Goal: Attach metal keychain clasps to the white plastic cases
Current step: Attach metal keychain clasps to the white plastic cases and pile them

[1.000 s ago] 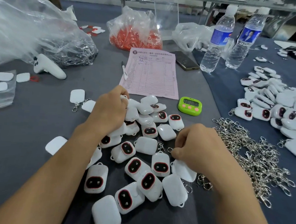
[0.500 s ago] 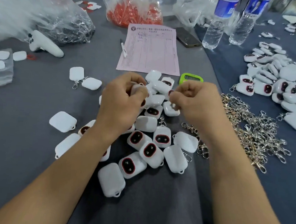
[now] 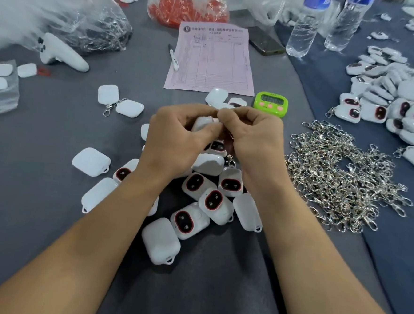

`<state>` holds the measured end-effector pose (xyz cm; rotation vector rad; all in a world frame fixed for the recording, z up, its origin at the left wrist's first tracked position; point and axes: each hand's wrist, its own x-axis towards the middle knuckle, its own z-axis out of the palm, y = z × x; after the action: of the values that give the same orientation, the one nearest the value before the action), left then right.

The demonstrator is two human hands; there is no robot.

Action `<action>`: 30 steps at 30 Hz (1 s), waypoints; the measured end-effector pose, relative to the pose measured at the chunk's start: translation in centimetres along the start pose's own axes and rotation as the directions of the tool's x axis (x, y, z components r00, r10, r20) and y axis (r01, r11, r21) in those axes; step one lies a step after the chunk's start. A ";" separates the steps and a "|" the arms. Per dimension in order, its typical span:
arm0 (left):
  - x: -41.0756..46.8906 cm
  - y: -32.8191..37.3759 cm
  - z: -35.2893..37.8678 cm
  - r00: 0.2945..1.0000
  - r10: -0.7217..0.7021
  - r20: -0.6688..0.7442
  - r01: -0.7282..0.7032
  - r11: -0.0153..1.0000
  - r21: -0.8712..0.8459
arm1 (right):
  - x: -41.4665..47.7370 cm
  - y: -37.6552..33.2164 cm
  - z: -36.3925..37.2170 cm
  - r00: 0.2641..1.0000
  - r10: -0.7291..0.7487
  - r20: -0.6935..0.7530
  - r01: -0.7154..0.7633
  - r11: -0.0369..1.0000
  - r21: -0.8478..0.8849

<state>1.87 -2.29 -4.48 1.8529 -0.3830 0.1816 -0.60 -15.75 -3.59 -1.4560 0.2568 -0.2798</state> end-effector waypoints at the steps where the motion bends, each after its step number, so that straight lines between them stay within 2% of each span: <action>1: 0.0 0.0 0.0 1.000 -0.003 -0.003 0.003 1.000 0.002 | 0.0 0.1 -0.1 1.000 -0.030 -0.002 0.030 0.998 -0.060; 4: 0.0 -0.2 0.0 0.998 -0.038 -0.059 0.038 0.999 -0.009 | -0.1 0.1 -0.1 0.992 -0.123 0.025 0.125 0.956 -0.267; 9: 0.0 -0.4 0.1 0.995 -0.012 -0.099 0.016 0.999 0.033 | 0.1 0.0 -0.3 0.988 -0.137 0.065 0.152 0.913 -0.379; 13: 0.0 -0.4 0.2 0.998 0.031 -0.058 -0.028 0.998 0.061 | 0.3 -0.1 -0.8 0.985 -0.112 0.130 0.152 0.920 -0.361; 17: 0.2 -0.4 0.3 0.991 0.054 -0.126 -0.041 0.994 0.106 | 0.3 -0.5 -0.9 0.989 0.003 0.150 0.021 0.987 -0.156; 20: 0.3 -0.4 0.3 0.986 -0.008 -0.167 0.014 0.999 0.038 | 0.3 -0.2 -0.9 0.978 0.045 0.205 -0.006 0.982 -0.189; 24: 0.4 0.4 0.5 0.970 -0.129 -0.206 0.088 0.976 -0.199 | -0.3 -0.1 -0.2 0.935 0.103 0.339 -0.035 0.979 -0.201; 27: 0.1 1.2 1.3 0.971 -0.189 -0.147 0.126 0.926 -0.356 | -0.7 0.1 0.7 0.951 0.069 0.302 -0.019 0.986 -0.165; 30: 0.0 1.3 1.5 0.970 -0.188 -0.154 0.121 0.924 -0.363 | -0.7 0.0 0.7 0.961 0.094 0.259 -0.052 0.985 -0.163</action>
<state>1.32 -4.03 -3.80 1.4893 -0.1250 0.1646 -1.01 -14.88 -3.57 -1.6146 0.1149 -0.0015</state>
